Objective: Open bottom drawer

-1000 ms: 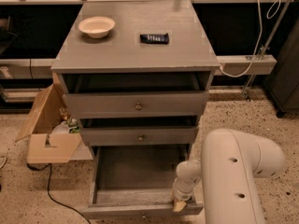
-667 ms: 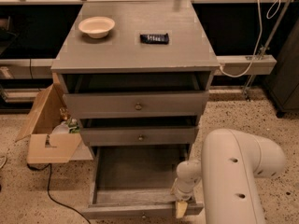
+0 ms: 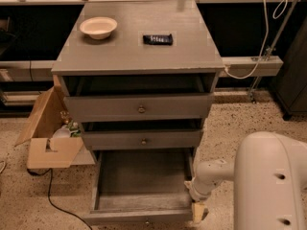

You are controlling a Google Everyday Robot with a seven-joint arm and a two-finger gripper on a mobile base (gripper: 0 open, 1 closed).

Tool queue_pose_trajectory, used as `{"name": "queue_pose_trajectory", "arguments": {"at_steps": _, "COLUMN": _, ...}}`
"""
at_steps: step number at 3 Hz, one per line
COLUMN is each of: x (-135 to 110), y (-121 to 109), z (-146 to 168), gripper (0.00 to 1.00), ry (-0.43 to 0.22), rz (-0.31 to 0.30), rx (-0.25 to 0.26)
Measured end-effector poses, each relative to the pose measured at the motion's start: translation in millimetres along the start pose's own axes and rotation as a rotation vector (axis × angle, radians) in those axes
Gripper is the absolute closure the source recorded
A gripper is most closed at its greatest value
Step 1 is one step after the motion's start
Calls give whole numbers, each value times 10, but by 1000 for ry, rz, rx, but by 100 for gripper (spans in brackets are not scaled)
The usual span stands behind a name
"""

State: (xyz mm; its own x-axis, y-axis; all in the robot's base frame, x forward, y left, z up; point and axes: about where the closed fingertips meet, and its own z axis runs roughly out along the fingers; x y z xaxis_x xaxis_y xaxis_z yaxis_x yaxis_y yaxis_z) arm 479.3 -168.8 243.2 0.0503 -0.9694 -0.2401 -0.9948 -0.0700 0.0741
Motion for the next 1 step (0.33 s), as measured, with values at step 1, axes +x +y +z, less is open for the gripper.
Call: {"name": "queue_pose_trajectory", "arguments": {"at_steps": 1, "x": 165, "y": 74, "z": -592, "gripper": 0, "ry": 17, "rz": 32, "rx": 81}}
